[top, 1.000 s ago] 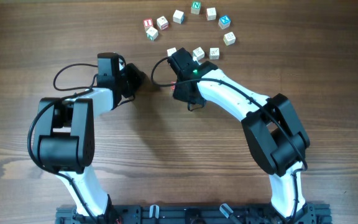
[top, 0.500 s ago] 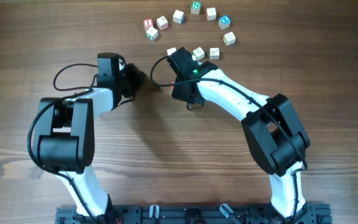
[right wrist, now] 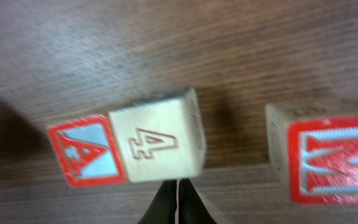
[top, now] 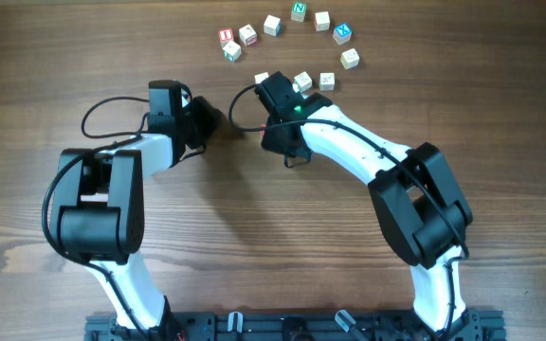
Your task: Form a horizontal line
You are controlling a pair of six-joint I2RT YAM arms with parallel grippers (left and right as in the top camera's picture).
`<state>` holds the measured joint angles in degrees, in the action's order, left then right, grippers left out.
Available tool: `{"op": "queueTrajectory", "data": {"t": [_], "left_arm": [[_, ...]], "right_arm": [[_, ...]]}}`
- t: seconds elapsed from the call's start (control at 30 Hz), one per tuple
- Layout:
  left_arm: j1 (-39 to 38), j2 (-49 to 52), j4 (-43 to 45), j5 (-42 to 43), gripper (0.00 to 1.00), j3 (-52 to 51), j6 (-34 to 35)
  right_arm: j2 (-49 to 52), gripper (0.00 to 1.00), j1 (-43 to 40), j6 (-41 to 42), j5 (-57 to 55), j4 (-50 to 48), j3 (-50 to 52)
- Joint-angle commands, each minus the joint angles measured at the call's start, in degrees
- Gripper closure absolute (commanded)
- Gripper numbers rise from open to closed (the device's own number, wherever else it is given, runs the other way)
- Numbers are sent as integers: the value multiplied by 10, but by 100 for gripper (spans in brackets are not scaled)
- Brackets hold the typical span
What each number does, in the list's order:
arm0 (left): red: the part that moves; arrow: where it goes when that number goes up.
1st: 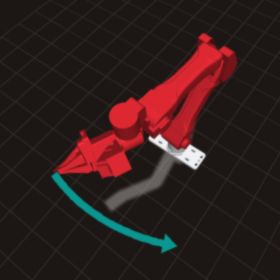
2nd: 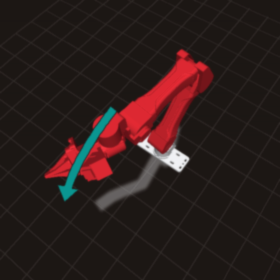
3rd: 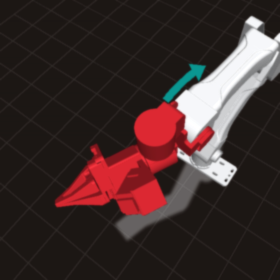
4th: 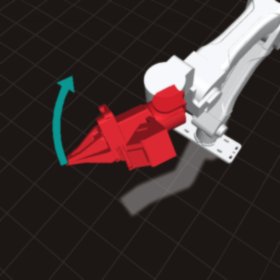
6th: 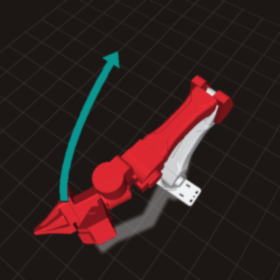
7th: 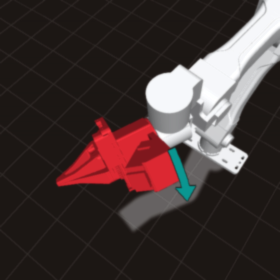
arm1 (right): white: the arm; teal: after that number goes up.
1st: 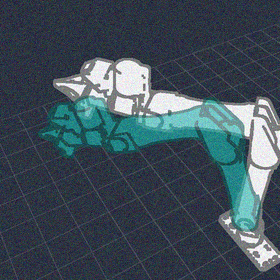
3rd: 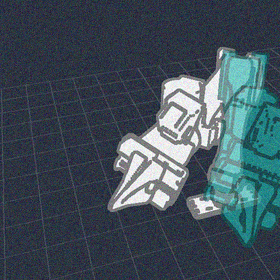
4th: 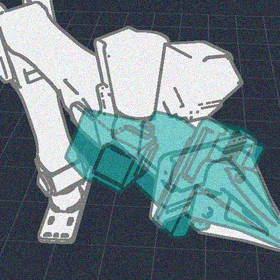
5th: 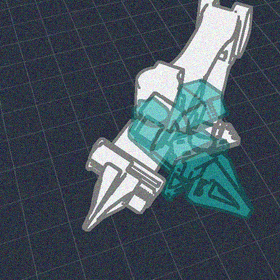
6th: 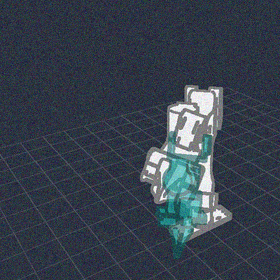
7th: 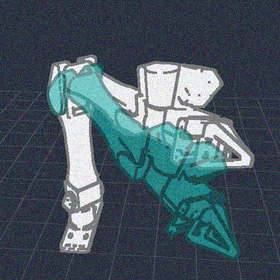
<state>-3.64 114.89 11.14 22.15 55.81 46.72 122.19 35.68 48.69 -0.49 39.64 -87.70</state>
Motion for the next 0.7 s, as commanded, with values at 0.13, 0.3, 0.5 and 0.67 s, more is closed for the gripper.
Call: {"op": "queueTrajectory", "data": {"t": [0.13,0.3,0.5,0.67], "left_arm": [[3,-10,-3,-16,96,-7,-14],[3,-10,-3,-16,96,-7,-14],[3,-10,-5,-16,96,-7,-14],[3,-10,-5,-16,96,-7,-14]], "right_arm": [[0,96,-9,-7,-15,50,-2],[-58,96,-10,-7,-54,103,-2],[-141,96,-36,8,-111,144,-2],[-136,96,-100,3,-95,125,17]]}}
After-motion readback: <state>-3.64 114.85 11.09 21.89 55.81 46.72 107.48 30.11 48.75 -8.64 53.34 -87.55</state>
